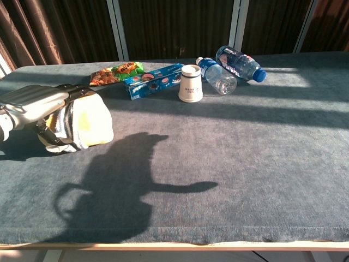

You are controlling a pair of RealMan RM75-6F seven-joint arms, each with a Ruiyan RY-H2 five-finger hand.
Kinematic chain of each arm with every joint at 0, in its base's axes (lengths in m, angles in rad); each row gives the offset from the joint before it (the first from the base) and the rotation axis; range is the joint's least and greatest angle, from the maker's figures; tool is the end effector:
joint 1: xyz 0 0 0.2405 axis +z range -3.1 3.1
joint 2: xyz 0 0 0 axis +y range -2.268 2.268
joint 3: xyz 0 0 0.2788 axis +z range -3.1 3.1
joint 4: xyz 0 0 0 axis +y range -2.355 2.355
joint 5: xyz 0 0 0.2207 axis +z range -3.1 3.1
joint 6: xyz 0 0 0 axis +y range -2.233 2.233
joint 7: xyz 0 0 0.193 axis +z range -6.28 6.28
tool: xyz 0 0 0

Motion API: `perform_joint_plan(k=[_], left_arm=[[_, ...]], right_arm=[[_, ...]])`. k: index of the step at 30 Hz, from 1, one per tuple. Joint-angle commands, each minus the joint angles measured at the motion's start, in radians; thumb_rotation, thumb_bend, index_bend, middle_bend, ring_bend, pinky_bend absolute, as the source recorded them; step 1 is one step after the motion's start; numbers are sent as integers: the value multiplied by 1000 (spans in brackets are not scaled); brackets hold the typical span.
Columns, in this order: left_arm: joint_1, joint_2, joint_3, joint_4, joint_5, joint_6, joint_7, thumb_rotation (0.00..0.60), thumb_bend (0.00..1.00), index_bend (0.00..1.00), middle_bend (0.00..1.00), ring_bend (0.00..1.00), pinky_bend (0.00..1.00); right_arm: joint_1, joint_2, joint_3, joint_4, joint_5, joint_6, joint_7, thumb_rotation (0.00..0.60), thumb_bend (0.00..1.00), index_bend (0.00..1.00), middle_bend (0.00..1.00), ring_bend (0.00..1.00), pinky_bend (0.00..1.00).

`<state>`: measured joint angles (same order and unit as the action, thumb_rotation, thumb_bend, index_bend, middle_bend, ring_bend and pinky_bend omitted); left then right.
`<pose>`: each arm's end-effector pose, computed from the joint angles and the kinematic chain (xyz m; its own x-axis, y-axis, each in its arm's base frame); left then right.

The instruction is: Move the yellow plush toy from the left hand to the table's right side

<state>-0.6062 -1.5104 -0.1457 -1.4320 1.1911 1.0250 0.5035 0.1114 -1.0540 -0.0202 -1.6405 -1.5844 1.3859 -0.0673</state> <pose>-0.2169 0.3895 -0.0196 0.6317 0.1616 0.7582 0.7600 -0.3218 -0.5646 -0.3300 -0.2226 0.1429 0.5045 -0.1471 0.8508 -0.8628 -0.1225 0.4904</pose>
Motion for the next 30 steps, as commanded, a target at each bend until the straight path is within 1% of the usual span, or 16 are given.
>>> perform_joint_plan(k=[1,9,11,14,16,17,18,19,20,22,23,25,30], left_arm=[[-1,0,4,-4,2,3,-5,600,229,0,0,11,192],[-8,-5,11,-2,-12,-8,-19,600,228,0,0,20,197],[-9,-15,10,2,-20,-10,-29,600,228,0,0,38,210],[-13,-45,10,30,-16,-11,-56,600,226,0,22,110,269],[-14,-76,12,65,-1,3,-69,600,224,0,90,183,328],[-13,-95,10,85,13,22,-78,600,225,4,147,236,377],[-11,-116,11,109,34,47,-86,600,230,37,246,320,466],[-9,-141,15,138,67,76,-109,600,241,113,370,417,579],[-6,-158,18,161,90,98,-127,600,251,214,480,501,673],[0,-191,28,211,128,135,-148,600,263,434,662,637,818],[1,-199,32,227,137,142,-148,600,264,499,711,676,854],[2,-210,37,248,138,138,-138,600,266,567,765,719,902],[3,-212,34,252,124,120,-126,600,302,652,844,784,984]], right_arm=[[0,0,0,-1,0,0,0,600,0,0,0,0,29],[-1,1,0,-3,5,1,-4,600,0,0,0,0,29],[-1,0,0,-5,7,-1,-7,600,0,0,0,0,29],[-1,0,-1,-7,8,-3,-12,600,0,0,0,0,29],[-1,-1,-2,-8,8,-4,-15,600,0,0,0,0,29],[-1,0,-3,-9,8,-6,-17,600,0,0,0,0,29],[-1,0,-3,-9,9,-7,-17,600,0,0,0,0,29],[-1,1,-4,-11,9,-9,-17,600,0,0,0,0,29],[0,1,-4,-11,9,-10,-18,600,0,0,0,0,29],[0,3,-5,-12,9,-12,-17,600,0,0,0,0,29],[0,4,-6,-13,9,-12,-15,600,0,0,0,0,29],[0,7,-7,-15,7,-12,-11,600,0,0,0,0,29],[-1,9,-7,-16,7,-10,-5,600,0,0,0,0,29]])
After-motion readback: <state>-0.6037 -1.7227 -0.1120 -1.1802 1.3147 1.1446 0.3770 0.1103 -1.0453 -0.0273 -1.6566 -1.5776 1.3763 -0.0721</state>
